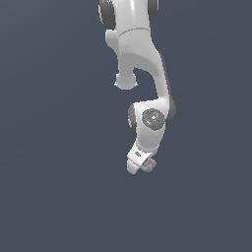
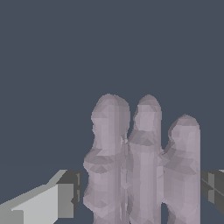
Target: Pick up the object and move it to a goal position.
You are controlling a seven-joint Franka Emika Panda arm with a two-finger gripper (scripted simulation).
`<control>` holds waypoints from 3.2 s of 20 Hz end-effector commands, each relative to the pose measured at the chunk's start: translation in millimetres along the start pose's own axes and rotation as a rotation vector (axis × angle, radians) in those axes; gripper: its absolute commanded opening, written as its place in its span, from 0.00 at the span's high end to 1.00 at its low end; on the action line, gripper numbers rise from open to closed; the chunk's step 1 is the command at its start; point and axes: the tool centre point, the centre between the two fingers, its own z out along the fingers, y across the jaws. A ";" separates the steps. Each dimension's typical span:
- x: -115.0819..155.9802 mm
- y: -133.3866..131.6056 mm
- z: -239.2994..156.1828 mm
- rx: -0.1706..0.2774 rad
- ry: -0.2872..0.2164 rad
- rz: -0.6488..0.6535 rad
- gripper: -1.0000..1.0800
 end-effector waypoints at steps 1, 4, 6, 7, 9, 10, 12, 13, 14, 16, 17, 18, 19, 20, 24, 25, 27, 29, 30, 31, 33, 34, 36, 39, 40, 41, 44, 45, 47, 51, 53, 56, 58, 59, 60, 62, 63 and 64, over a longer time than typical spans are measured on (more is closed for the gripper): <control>-1.2 -0.2 12.7 0.000 -0.002 -0.001 0.04; -1.1 0.4 19.5 0.000 -0.002 -0.001 0.04; -0.5 1.0 20.2 0.000 -0.002 -0.001 0.04; -0.4 1.0 20.1 0.000 -0.002 -0.001 0.04; -0.4 1.0 20.1 0.000 -0.002 -0.001 1.00; -0.4 1.0 20.1 0.000 -0.002 -0.001 1.00; -0.4 1.0 20.1 0.000 -0.002 -0.001 1.00; -0.4 1.0 20.1 0.000 -0.002 -0.001 1.00; -0.4 1.0 20.1 0.000 -0.002 -0.001 1.00; -0.4 1.0 20.1 0.000 -0.002 -0.001 1.00; -0.4 1.0 20.1 0.000 -0.002 -0.001 1.00; 7.7 3.8 3.0 -0.015 0.016 -0.004 1.00; 7.6 3.8 2.9 -0.015 0.016 -0.004 1.00; 7.1 3.8 2.6 -0.015 0.016 -0.004 1.00; 2.2 3.1 -1.0 -0.015 0.016 -0.004 1.00; 0.1 3.0 -2.0 -0.014 0.015 -0.004 1.00; -5.0 2.3 -5.6 -0.014 0.015 -0.004 1.00; -11.6 1.6 -9.8 -0.014 0.015 -0.004 1.00; -15.5 1.2 -12.1 -0.014 0.014 -0.004 1.00; -19.7 0.7 -15.1 -0.014 0.014 -0.004 1.00; -29.5 -0.3 -21.2 -0.013 0.013 -0.004 1.00; -35.0 -1.0 -25.1 -0.013 0.013 -0.004 1.00; -47.6 -2.3 -33.0 -0.012 0.012 -0.003 1.00; -69.8 -4.7 -47.8 -0.011 0.010 -0.003 1.00; -77.9 -5.5 -53.2 -0.011 0.009 -0.003 1.00; -86.3 -6.4 -58.8 -0.010 0.009 -0.003 1.00; -111.9 -8.9 -76.1 -0.009 0.007 -0.002 1.00; -120.5 -9.8 -81.9 -0.009 0.007 -0.002 1.00; -137.7 -11.4 -93.6 -0.008 0.005 -0.002 1.00; -172.1 -14.5 -117.6 -0.005 0.004 -0.001 1.00; -188.4 -15.8 -129.1 -0.004 0.003 -0.001 1.00; -210.4 -17.4 -144.9 -0.003 0.003 -0.001 1.00; -223.1 -18.3 -154.4 -0.002 0.002 -0.001 1.00; -228.9 -18.5 -158.5 -0.001 0.002 -0.001 1.00; -234.2 -18.8 -162.4 -0.001 0.002 -0.001 1.00; -243.6 -19.2 -169.4 0.000 0.002 -0.001 1.00; -247.7 -19.3 -172.7 0.000 0.002 -0.001 1.00; -251.3 -19.3 -175.2 0.000 0.001 -0.001 1.00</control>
